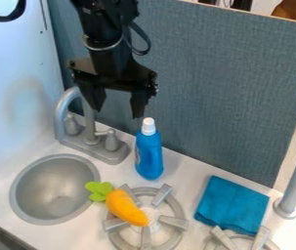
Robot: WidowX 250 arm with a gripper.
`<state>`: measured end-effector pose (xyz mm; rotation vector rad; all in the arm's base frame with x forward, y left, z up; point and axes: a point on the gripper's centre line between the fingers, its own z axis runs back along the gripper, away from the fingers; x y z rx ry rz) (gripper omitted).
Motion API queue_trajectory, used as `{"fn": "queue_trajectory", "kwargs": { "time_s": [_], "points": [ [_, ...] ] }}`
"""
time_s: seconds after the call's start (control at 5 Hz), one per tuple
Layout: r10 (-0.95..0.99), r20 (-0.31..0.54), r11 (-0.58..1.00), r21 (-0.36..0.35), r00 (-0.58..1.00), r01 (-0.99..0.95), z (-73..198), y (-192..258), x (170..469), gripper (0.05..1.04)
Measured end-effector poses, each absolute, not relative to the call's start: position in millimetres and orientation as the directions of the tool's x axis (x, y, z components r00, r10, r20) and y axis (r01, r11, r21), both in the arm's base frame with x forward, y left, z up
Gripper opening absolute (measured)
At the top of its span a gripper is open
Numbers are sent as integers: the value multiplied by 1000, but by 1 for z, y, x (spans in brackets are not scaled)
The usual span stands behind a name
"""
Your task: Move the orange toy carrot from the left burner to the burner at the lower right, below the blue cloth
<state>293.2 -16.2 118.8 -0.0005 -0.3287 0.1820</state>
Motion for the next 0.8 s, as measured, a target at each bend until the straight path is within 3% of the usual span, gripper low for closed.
{"fn": "queue_trajectory", "kwargs": {
  "time_s": [0.2,0.8],
  "points": [
    [181,295,983,-26,938,-181,110,-16,291,1005],
    [311,133,949,3,941,-314,23,14,279,1005]
  ]
}}
